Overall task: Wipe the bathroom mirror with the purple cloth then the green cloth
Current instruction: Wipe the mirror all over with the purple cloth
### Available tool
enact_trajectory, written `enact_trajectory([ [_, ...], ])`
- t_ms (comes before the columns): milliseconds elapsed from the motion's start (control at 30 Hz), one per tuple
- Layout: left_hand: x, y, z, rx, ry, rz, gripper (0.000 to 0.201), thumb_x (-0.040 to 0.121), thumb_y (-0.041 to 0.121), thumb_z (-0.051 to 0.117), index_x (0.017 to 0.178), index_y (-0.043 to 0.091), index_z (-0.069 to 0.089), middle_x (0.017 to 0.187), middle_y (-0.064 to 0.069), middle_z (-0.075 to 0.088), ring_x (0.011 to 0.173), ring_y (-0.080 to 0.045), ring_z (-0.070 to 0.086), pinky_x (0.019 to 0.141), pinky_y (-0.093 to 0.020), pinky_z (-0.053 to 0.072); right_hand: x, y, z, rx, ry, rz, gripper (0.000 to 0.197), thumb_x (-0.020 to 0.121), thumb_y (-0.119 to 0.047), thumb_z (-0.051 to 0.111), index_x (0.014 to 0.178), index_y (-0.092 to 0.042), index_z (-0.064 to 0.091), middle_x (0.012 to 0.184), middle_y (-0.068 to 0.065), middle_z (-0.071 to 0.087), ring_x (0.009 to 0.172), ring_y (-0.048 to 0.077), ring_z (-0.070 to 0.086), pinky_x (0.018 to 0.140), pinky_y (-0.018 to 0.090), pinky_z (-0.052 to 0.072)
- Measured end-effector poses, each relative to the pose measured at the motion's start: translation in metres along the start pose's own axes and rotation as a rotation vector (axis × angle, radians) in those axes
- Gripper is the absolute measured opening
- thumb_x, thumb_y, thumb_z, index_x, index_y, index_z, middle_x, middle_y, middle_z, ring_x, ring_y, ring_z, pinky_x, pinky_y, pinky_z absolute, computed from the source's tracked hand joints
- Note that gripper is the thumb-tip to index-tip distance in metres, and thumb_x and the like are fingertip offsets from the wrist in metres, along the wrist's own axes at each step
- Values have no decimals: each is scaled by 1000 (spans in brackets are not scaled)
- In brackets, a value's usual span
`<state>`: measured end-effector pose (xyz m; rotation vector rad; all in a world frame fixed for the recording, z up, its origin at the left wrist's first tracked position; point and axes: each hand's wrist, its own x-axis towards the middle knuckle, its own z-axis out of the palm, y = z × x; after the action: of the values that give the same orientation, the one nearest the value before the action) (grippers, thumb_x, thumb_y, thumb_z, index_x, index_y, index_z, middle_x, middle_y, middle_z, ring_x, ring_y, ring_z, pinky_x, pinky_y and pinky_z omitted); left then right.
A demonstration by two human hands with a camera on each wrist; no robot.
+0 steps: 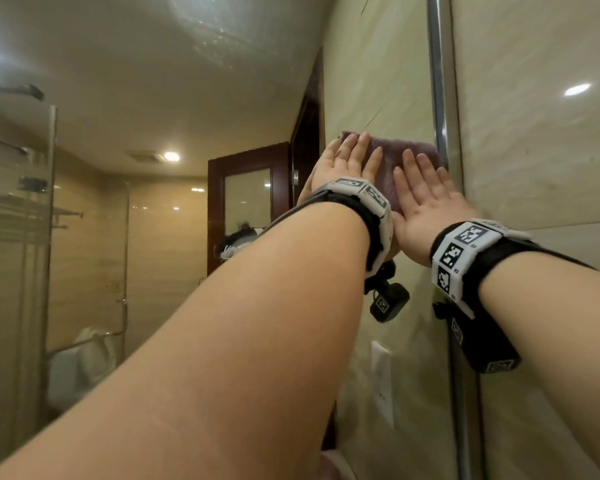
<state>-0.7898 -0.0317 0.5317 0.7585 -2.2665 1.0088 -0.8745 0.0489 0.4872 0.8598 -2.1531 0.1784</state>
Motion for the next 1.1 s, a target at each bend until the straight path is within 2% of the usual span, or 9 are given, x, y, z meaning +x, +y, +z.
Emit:
enact_trajectory([
  [100,-11,-25,14,-6,39,0,90,90,63,35,149,15,-14,155,-10,-19,143,-25,-16,114,-40,-11,-2,-22,-8,91,-36,-58,66,100,-37,18,145,-10,-21,150,9,-32,141,20,-23,113,33,-14],
  [300,-50,-90,39,-57,41,-52,97,86,66,40,148,18,-17,154,-7,-23,142,-23,-19,113,-41,-13,-5,-86,-24,96,-23,-175,69,100,-39,19,142,-10,-27,148,9,-37,139,21,-28,111,32,-18],
  [467,-93,-148,59,-43,-38,-160,104,84,66,46,146,18,-23,152,-6,-29,141,-23,-23,112,-43,-15,-12,-156,-40,127,-10,-280,70,98,-41,18,141,-10,-29,147,9,-38,137,21,-31,110,34,-20],
  [667,-153,-235,75,0,-168,-294,109,80,69,47,145,19,-25,152,-5,-30,142,-22,-20,114,-43,-12,-25,-259,-64,187,74,-404,69,98,-41,19,144,-11,-23,150,7,-32,139,21,-27,111,35,-19],
  [867,-202,-298,100,59,-263,-408,113,79,69,48,145,15,-26,151,-8,-30,143,-23,-17,114,-42,-10,-37,-347,-82,201,83,-491,69,98,-43,18,145,-13,-23,151,6,-31,139,22,-27,111,37,-18],
  [967,-215,-315,109,47,-286,-425,114,79,68,50,144,15,-27,150,-8,-32,142,-24,-18,114,-43,-10,-44,-370,-82,216,91,-496,68,98,-43,18,145,-13,-22,151,6,-31,139,22,-27,110,38,-19],
  [1100,-217,-317,112,91,-287,-416,114,80,69,47,143,12,-28,151,-10,-31,142,-25,-18,113,-44,-12,-46,-374,-82,216,98,-485,67,99,-43,17,145,-15,-22,151,5,-30,139,21,-27,110,37,-19],
])
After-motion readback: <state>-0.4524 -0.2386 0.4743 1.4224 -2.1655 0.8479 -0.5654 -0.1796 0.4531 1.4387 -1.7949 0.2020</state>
